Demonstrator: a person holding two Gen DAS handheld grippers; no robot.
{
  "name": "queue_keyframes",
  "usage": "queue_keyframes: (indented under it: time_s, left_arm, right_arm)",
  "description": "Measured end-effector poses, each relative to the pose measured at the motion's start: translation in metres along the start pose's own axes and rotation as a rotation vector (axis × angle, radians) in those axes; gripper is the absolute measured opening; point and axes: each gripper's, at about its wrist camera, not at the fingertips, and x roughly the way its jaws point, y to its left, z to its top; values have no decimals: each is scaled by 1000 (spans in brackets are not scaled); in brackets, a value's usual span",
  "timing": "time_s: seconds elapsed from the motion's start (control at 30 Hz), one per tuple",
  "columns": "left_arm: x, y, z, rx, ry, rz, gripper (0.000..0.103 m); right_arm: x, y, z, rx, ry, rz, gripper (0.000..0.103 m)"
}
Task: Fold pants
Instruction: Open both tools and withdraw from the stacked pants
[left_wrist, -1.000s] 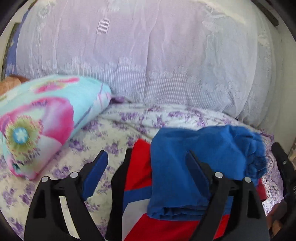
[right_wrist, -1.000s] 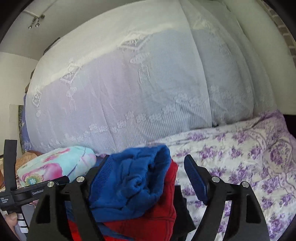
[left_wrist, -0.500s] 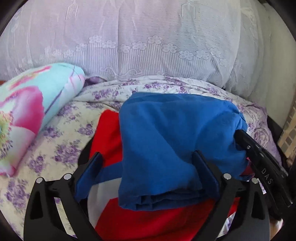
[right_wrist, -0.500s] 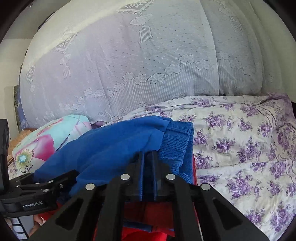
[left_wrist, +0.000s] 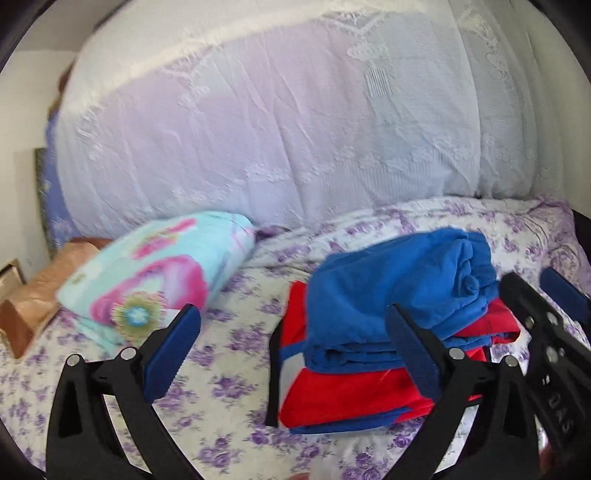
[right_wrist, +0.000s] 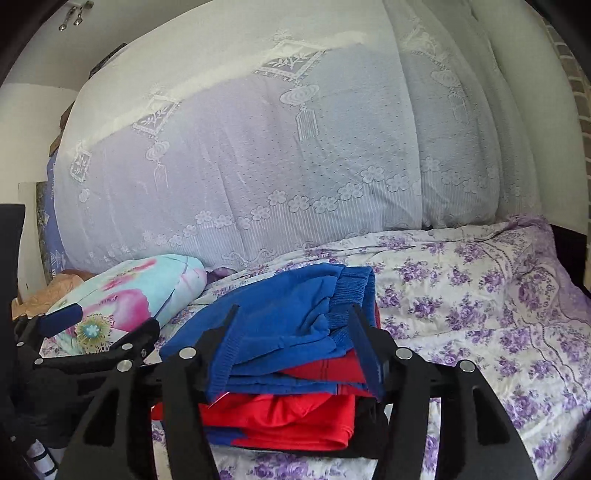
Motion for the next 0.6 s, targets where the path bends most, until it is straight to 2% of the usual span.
queue_keyframes:
  time_s: [0.1, 0.2, 0.43, 0.6]
  left_arm:
    - [-7, 5, 9, -45, 11, -14, 98]
    - [-3, 8, 5, -64, 28, 9, 98]
    - [22, 4, -13, -23, 104, -20, 98]
    - [24, 10, -15, -64, 134, -47, 98]
  right_arm:
    - [-14, -3, 6, 55, 20, -13, 76]
    - [-15, -9, 5, 59, 35, -63, 82]
    - [13, -16, -1, -26, 105, -93, 86]
    - [15, -27, -1, 8, 108, -104, 90]
